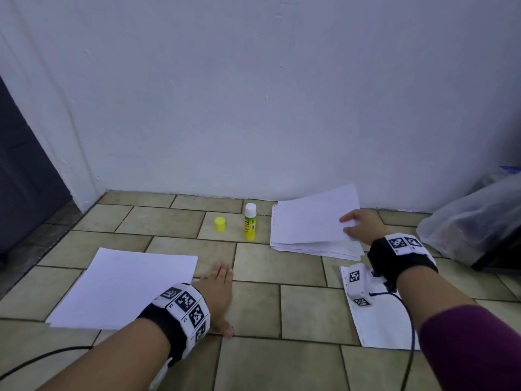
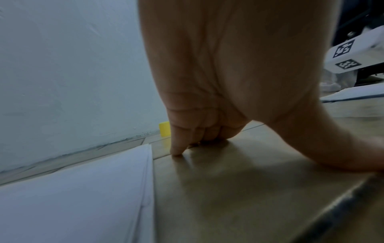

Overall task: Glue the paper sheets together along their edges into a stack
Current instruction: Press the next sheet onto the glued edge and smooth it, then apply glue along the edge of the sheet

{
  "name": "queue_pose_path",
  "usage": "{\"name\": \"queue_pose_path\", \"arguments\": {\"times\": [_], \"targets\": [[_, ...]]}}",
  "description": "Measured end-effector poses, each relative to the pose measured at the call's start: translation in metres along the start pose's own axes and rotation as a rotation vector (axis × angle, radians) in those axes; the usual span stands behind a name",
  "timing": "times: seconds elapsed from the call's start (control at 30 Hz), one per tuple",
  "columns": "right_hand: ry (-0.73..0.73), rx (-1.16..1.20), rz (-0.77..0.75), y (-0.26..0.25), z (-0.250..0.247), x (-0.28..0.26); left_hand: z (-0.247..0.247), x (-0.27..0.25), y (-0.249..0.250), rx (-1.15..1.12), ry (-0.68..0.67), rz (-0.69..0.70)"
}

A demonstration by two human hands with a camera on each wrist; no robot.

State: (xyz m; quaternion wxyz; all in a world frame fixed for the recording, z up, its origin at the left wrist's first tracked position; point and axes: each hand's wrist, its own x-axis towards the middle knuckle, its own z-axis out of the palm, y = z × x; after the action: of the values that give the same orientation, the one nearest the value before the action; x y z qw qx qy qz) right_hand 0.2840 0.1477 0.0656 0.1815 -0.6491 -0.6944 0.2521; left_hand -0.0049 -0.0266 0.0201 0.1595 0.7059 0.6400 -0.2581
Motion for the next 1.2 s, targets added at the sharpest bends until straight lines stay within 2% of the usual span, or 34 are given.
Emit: {"name": "queue_pose_path", "arguments": {"times": [0.17,0.27,0.33,0.5,0.63,0.77,0.9,1.0,1.2], "targets": [[-0.103,-0.214,0.092,0.006,0.023,0.02,0.001,-0.001,0.002,-0.024,0.01,-0.012],[-0.103,-0.3,0.143,0.011,0.033,0.016,0.001,0.0,0.001,-0.039,-0.014,-0.012],[-0.094,-0.315,0.152,0.01,0.033,0.016,0.001,0.0,0.001,-0.044,-0.028,-0.008],[-0.193,-0.573,0.139,-0.003,0.027,0.018,0.001,0.001,0.0,-0.046,-0.036,-0.004],[-0.174,-0.712,0.137,-0.013,0.029,0.014,0.002,0.002,0.001,-0.041,-0.033,-0.009],[-0.196,-0.685,0.089,-0.017,0.023,0.013,0.002,0.001,0.001,-0.049,-0.034,-0.008],[-0.299,-0.633,0.019,-0.017,0.005,-0.002,0.003,0.002,-0.001,-0.054,-0.02,0.0],[-0.362,-0.579,-0.047,-0.01,-0.003,-0.035,0.003,0.004,-0.003,-0.056,-0.027,0.008],[-0.577,-0.659,0.006,0.012,0.005,-0.104,0.003,0.0,-0.001,-0.061,0.033,0.016]]}}
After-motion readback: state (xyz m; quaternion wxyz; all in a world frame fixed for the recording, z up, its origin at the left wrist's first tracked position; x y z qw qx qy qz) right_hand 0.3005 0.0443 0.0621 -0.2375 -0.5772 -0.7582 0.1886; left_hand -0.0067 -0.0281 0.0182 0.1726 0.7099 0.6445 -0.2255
